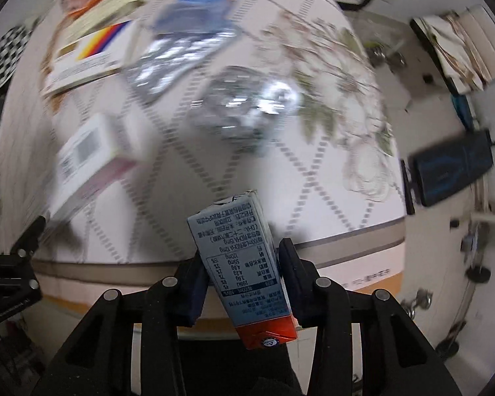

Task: Collect trash
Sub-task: 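Grasp the white toothpaste box with the left tool while the right tool grasps the drink carton, then carry the toothpaste box and drink carton down toward the trash bin with both tools, then open both tools to drop the box and carton into the bin, then raise both tools back over the table, then grasp the white medicine box with the left tool while the right tool grasps a blister pack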

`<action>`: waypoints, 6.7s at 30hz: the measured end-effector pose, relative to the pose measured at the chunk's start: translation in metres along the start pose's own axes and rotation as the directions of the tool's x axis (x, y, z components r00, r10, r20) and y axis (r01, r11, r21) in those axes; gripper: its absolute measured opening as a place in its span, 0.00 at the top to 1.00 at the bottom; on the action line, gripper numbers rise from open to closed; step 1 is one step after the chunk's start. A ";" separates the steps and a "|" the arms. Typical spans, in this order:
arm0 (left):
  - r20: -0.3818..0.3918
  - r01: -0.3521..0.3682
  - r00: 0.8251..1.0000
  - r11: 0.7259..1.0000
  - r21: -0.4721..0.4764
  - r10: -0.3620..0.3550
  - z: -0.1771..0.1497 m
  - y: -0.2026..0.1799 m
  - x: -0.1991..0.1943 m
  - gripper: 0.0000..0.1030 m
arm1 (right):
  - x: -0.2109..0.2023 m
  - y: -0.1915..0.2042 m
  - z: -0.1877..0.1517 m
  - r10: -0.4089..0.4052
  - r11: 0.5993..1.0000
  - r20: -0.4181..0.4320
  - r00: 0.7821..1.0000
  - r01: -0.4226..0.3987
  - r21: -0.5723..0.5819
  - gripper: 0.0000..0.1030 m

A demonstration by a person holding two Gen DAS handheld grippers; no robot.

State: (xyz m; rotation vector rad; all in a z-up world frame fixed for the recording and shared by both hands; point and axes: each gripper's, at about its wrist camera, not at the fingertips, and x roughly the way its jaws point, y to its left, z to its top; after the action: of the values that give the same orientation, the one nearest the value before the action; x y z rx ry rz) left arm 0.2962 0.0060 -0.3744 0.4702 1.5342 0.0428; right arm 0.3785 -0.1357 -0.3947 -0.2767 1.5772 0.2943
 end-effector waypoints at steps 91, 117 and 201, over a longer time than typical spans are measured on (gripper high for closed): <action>0.110 0.485 0.789 0.502 -0.716 -0.605 -0.279 -0.149 0.335 0.47 | 0.339 0.064 -0.284 0.215 0.976 -0.139 0.967 -0.219 -0.012 0.66; 0.045 0.225 0.954 0.611 -0.759 -0.296 -0.333 -0.116 0.189 0.08 | 0.264 0.104 -0.293 0.028 0.989 -0.011 1.000 -0.029 -0.145 0.00; -0.130 0.184 0.926 0.723 -0.666 -0.355 0.015 0.072 0.062 0.16 | 0.000 -0.018 0.115 0.040 0.999 -0.042 0.998 -0.040 0.017 0.41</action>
State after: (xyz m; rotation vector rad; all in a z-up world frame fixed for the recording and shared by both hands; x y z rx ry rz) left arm 0.3331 0.0869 -0.4107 -0.3376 1.7041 0.4071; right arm 0.4924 -0.1118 -0.3978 -0.2404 1.6275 0.3087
